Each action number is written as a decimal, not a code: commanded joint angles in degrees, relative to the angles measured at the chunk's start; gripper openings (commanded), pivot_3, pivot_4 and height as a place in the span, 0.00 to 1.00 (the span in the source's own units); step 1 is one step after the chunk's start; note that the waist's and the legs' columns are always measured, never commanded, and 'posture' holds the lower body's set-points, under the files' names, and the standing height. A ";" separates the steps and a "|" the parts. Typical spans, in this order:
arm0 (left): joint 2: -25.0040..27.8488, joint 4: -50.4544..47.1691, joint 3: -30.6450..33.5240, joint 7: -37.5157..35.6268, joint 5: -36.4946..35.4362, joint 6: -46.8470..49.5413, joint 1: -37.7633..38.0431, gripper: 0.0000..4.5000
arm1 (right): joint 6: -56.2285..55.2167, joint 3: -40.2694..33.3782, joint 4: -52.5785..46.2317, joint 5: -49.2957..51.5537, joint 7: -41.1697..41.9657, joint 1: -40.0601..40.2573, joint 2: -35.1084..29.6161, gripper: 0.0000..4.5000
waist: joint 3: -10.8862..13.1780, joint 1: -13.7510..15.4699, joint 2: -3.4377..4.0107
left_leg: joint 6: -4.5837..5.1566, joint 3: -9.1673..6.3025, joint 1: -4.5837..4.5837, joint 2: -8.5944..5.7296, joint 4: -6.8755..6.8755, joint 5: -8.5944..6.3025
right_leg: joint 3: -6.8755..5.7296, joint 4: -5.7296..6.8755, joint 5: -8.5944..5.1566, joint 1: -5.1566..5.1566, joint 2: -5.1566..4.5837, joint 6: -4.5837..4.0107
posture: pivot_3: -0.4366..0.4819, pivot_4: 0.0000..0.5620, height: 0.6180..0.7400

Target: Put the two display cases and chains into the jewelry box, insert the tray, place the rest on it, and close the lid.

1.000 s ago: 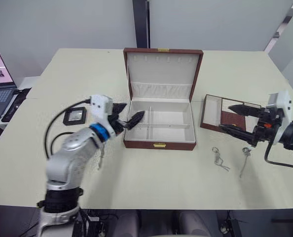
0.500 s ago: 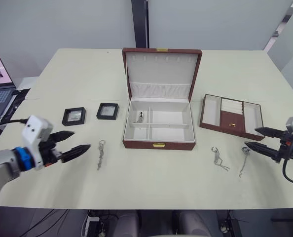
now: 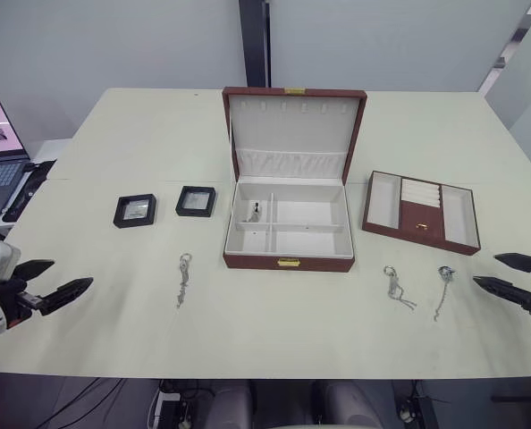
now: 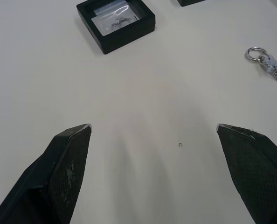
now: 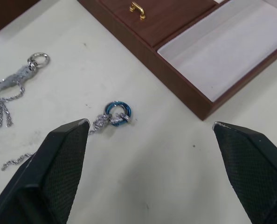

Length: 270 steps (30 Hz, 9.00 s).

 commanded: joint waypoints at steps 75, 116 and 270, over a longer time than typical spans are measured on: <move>-5.00 72.35 -46.59 -9.97 37.05 -39.05 -69.85 0.61 | 23.61 10.08 -55.41 24.68 -21.97 -12.04 11.68 1.00 | -0.03 0.00 -0.07 | 0.01 0.05 -0.18 -0.09 0.16 0.02 | -0.22 0.31 0.00 -0.31 0.07 0.00 | 0.48 0.27 1.00; 2.21 9.74 -42.43 -30.12 18.90 -1.50 -58.96 0.00 | 21.84 2.21 -52.75 23.17 -20.45 -7.90 7.97 1.00 | -0.02 -0.03 -0.09 | -0.01 -0.04 -0.23 -0.03 0.18 0.03 | -0.13 0.28 0.00 -0.28 0.07 0.00 | 0.48 0.27 1.00; -9.41 -2.52 -1.97 7.71 3.01 -2.23 -3.57 0.99 | -4.31 -1.82 1.59 -0.31 -6.32 -0.62 5.38 1.00 | -0.09 -0.02 0.02 | 0.02 0.11 -0.03 0.00 0.12 0.02 | 0.09 0.22 0.00 -0.10 0.04 0.00 | 0.48 0.27 1.00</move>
